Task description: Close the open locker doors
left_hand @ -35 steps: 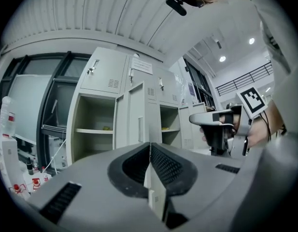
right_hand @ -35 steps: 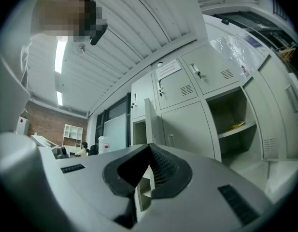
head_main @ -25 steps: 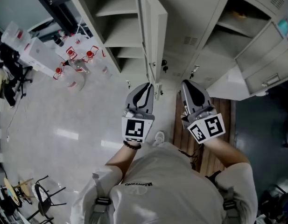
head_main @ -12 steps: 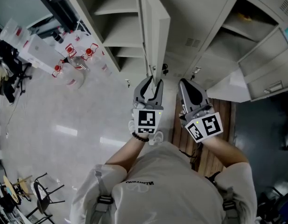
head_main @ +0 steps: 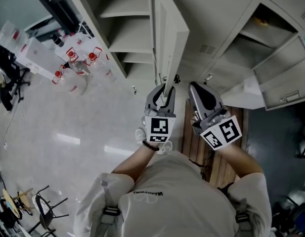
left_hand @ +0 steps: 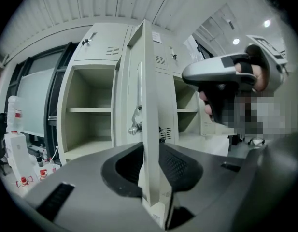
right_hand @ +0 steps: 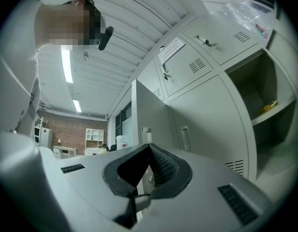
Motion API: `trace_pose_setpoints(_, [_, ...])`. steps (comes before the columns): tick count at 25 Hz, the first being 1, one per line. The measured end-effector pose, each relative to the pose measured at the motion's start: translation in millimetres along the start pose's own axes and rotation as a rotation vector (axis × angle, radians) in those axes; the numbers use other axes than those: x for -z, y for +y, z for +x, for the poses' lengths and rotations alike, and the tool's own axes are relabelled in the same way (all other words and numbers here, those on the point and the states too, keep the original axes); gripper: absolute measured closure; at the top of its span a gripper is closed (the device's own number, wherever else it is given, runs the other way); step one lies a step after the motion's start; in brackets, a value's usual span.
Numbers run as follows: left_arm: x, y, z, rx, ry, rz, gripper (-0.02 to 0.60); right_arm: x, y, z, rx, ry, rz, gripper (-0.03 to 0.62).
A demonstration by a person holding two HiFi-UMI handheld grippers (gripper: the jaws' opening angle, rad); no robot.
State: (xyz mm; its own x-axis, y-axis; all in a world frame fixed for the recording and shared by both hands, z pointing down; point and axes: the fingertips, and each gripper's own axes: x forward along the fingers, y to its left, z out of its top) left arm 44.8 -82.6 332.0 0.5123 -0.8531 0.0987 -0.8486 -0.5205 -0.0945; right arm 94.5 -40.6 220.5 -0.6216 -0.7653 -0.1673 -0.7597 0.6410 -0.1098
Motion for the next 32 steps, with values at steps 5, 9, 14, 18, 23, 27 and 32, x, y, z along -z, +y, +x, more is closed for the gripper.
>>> trace_pose_setpoints(5, [4.3,33.2,-22.5,0.054,-0.032,-0.005,0.486,8.0,30.6,44.1,-0.192,0.056,-0.004,0.568])
trace_pose_setpoints(9, [6.0,70.4,-39.6,0.087,-0.057,-0.002,0.488,16.2,60.0,86.5,-0.294,0.078,0.002,0.542])
trace_pose_setpoints(14, [12.7,119.4,-53.8,0.111,-0.068,0.006,0.489,33.6,92.7,135.1,-0.368,0.1,0.0,0.476])
trace_pose_setpoints(18, [14.3,156.5,-57.9,0.14,-0.08,0.01,0.49,42.9,112.8,170.4,-0.416,0.118,-0.013,0.456])
trace_pose_setpoints(23, [17.8,196.4,-54.5,0.167,-0.101,0.009,0.491,53.4,124.8,212.9,-0.424,0.122,-0.023,0.456])
trace_pose_setpoints(27, [19.3,225.1,-46.8,0.184,-0.112,0.001,0.489,57.8,130.1,242.5,-0.431,0.12,-0.025,0.492])
trace_pose_setpoints(32, [20.7,258.4,-33.4,0.181,-0.121,0.015,0.483,61.9,124.1,277.2,-0.413,0.113,-0.024,0.54])
